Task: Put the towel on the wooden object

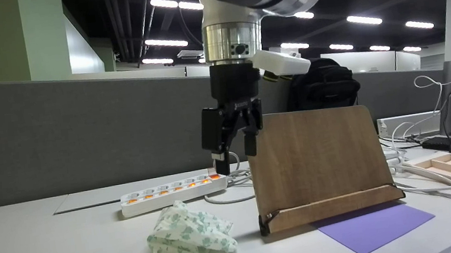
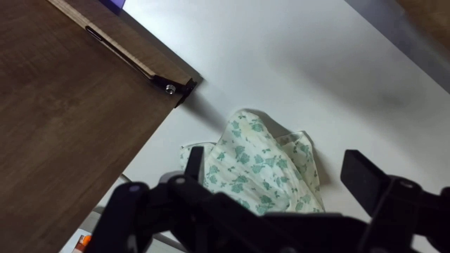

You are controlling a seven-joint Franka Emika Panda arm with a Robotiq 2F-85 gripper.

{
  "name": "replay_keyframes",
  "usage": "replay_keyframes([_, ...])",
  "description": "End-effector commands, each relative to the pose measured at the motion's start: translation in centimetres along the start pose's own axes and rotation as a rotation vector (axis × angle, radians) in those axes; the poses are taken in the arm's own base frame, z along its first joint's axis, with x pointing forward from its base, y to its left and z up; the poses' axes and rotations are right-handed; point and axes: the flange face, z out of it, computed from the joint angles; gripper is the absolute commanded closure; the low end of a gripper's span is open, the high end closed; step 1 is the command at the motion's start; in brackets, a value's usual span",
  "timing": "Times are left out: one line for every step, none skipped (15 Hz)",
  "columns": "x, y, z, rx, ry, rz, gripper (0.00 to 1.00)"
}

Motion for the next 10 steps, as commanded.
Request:
replay_keyframes([-0.1,0.2,-0.3,-0.002,0.003,0.005,0.00])
replay_keyframes([-0.1,0.3,-0.5,-0.004,0.007,0.006,0.00])
replay_keyframes([-0.1,0.3,-0.7,-0.006,0.009,0.006,0.00])
replay_keyframes([0.1,0.2,-0.5,0.001,0.018,-0.006,0.00])
replay_keyframes([0.4,-0.1,0.2,0.010,0.020,-0.027,0.00])
replay_keyframes([0.6,-0.3,0.8,0.017,0.020,-0.044,0.00])
replay_keyframes([0.9,-0.7,1.6,0.024,0.014,-0.068,0.00])
replay_keyframes([1.2,-0.9,2.4,0.027,0.015,-0.092,0.00])
replay_keyframes([1.6,-1.3,3.2,0.030,0.013,-0.115,0.00])
replay_keyframes([2.0,-1.6,4.0,0.035,0.018,-0.137,0.00])
